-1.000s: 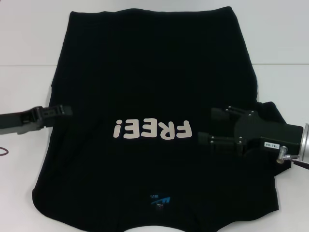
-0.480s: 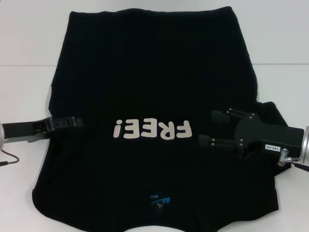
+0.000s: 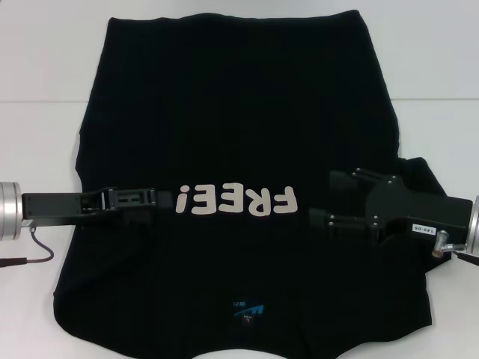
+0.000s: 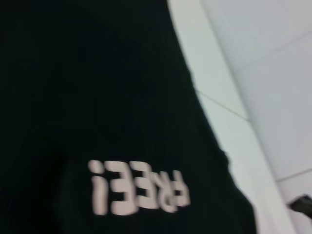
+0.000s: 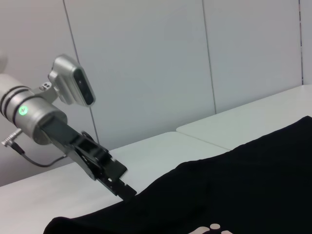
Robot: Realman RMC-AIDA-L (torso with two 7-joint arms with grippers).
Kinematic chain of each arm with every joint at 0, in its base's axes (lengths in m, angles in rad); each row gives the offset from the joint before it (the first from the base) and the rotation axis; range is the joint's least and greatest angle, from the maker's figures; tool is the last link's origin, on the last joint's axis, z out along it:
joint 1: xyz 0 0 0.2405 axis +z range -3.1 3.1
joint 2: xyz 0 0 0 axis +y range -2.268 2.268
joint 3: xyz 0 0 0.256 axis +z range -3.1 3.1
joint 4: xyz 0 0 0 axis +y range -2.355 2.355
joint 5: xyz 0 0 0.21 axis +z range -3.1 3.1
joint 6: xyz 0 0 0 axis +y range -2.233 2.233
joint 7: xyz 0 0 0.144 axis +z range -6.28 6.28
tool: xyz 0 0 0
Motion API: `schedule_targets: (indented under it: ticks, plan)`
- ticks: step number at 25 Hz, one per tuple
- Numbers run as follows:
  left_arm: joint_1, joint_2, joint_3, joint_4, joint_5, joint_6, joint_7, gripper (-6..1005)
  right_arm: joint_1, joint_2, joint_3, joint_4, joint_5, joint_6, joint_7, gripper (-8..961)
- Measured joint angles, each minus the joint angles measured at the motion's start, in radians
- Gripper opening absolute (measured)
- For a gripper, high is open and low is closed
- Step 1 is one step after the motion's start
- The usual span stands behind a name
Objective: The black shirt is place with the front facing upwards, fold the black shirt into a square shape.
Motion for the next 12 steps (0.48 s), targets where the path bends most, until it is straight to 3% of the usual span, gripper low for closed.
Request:
schedule_targets:
  ticks: [4,8,12]
  plan:
    - [0.004,0.000,-0.003,0.001,-0.025,0.041,0.017,868,0.000,0.000,0.000,0.000,0.000,0.001,0.000,917]
    - [0.017,-0.004,-0.021,-0.002,-0.080,0.067,0.154,868,0.001,0.000,0.003,-0.001,0.000,0.008,0.035,917]
    - [0.052,-0.051,-0.024,0.025,-0.119,0.108,0.419,860,0.004,-0.016,0.010,-0.045,-0.002,0.039,0.253,917]
